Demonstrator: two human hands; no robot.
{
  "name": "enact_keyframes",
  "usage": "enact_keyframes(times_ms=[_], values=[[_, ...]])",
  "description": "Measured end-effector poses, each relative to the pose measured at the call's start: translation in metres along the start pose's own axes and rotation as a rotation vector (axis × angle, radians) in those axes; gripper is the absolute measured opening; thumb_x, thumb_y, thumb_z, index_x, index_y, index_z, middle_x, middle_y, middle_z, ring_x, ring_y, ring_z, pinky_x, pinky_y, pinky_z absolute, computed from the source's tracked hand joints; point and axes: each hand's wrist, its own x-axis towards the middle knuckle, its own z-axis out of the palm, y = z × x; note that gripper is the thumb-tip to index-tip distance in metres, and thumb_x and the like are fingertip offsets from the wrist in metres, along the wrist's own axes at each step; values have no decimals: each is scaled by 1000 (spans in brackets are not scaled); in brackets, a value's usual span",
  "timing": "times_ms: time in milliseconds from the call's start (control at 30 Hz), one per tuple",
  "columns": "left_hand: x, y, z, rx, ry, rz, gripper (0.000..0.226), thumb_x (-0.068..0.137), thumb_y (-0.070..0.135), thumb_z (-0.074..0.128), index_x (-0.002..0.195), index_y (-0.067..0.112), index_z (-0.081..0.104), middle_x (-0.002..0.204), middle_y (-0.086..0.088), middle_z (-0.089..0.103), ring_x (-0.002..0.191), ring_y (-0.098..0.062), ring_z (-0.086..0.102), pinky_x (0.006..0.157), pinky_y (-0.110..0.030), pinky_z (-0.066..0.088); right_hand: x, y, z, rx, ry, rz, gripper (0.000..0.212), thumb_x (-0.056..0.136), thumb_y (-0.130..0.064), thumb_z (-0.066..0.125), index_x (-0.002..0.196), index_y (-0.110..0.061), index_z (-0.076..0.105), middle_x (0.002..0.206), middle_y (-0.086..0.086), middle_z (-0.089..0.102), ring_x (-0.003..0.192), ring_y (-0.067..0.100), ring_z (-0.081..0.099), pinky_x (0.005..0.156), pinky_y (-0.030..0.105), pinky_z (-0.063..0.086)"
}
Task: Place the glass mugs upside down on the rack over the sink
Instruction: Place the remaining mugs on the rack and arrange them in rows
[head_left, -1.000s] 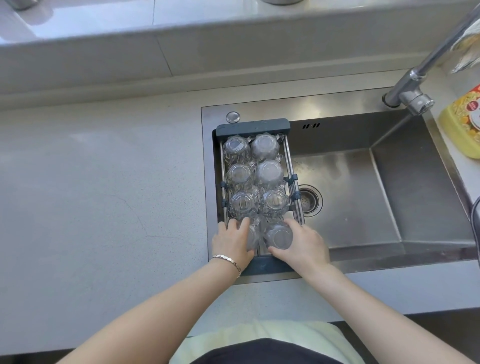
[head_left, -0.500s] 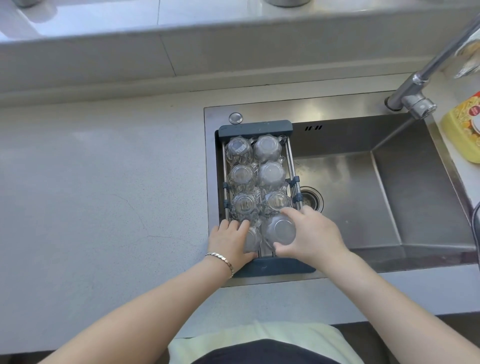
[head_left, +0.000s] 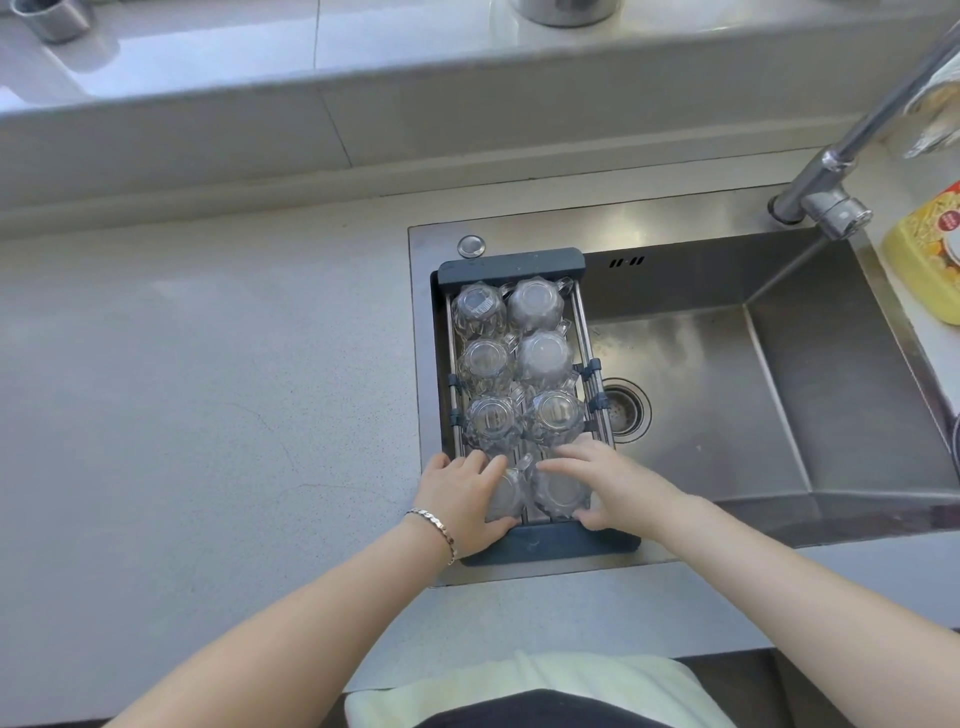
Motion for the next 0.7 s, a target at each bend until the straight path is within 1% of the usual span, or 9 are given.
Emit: enact_keyframes(times_ms=[67,133,167,233,300,367,467,600,700], values=[[1,-1,0,13,1,6,67,81,57,49,134,20,31,125,-4,51,110,-24,54,97,-38,35,-11,0,12,127,199,26,58,77,-6,65,131,-21,49,146,5,35,137,22,28,116,34,23],[2,-1,0,15,-7,9,68,81,58,49,135,20,30,125,-3,51,110,-24,54,98,-38,33,-18,-7,24,318,358,206,62,76,-12,68,133,-19,44,140,7,36,134,23,32,114,30,24],[3,-2,0,15,-4,12,69,81,58,48,135,20,30,126,-3,51,110,-24,54,99,-38,33,-18,-12,29,443,378,333,69,76,-20,70,137,-19,37,139,7,37,132,22,36,113,30,27],[3,-2,1,24,-11,14,70,81,59,48,136,19,28,128,-3,50,113,-23,53,102,-39,31,-10,-17,36,616,368,520,82,74,-35,72,141,-15,30,141,8,41,129,23,43,110,37,34],[3,0,2,35,-41,7,73,82,59,47,139,19,24,134,-4,47,119,-24,49,109,-42,25,-3,-19,37,619,386,581,82,72,-39,74,139,-11,35,140,9,47,127,24,46,107,39,38],[3,1,2,39,-67,-12,74,83,59,47,141,20,21,139,-5,43,125,-24,45,113,-45,19,0,-19,34,600,407,603,77,71,-37,76,134,-10,43,136,9,53,123,24,50,103,36,41],[0,4,2,20,-58,-53,72,82,60,48,139,23,24,136,-4,44,125,-24,44,114,-47,16,-4,-19,29,577,380,592,73,71,-37,76,133,-11,46,132,8,57,119,22,54,98,32,42],[-1,12,0,-40,-51,-148,64,80,55,52,132,24,31,132,-4,47,126,-26,37,109,-44,23,-9,-19,22,477,289,570,72,74,-42,72,134,-12,45,129,8,59,116,22,56,96,31,44],[2,13,-19,-126,-144,-206,57,83,53,48,127,19,39,130,-7,48,120,-27,44,103,-42,35,-7,-19,4,338,103,550,61,79,-43,65,128,-9,49,127,10,59,114,25,57,91,31,45]])
